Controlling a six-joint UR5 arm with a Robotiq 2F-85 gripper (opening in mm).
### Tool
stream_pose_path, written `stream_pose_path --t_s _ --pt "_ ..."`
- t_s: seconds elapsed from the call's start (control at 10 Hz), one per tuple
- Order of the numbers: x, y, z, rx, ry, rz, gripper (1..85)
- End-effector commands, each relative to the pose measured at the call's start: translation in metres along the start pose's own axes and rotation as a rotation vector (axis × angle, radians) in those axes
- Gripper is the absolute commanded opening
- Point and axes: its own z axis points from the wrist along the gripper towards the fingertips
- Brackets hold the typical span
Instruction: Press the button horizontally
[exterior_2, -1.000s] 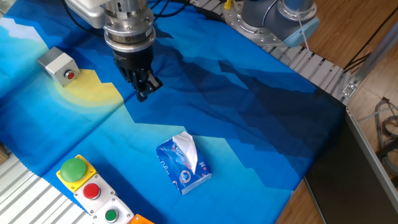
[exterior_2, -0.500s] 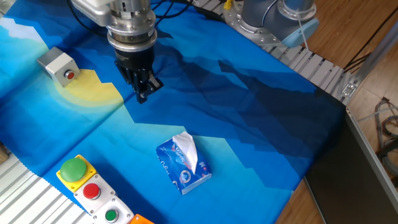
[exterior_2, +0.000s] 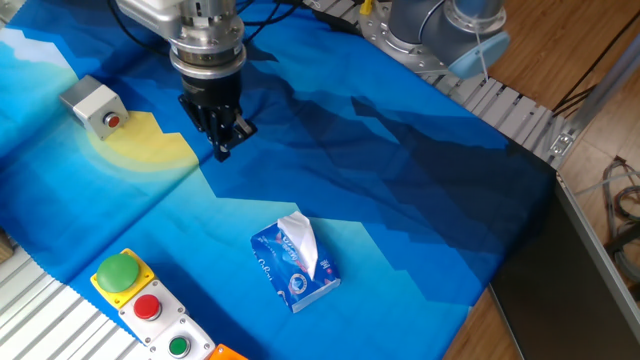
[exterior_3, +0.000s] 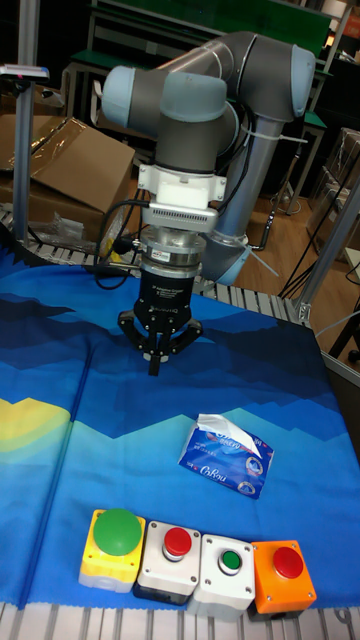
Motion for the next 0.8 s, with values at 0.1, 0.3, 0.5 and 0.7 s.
stream_pose_path --t_s 0.1,0.3,0.5,0.7 --pt "0.0030 -0.0026 0.0052 -0.022 -0.019 -0.009 1.0" --pt "0.0023 -0.0027 0.0050 -0.021 -0.021 -0.008 1.0" --pt "0.0009 -0.0009 0.0046 -0.025 -0.022 -0.007 1.0" --pt "0.0003 -0.0015 0.0045 -0.022 -0.022 -0.011 1.0"
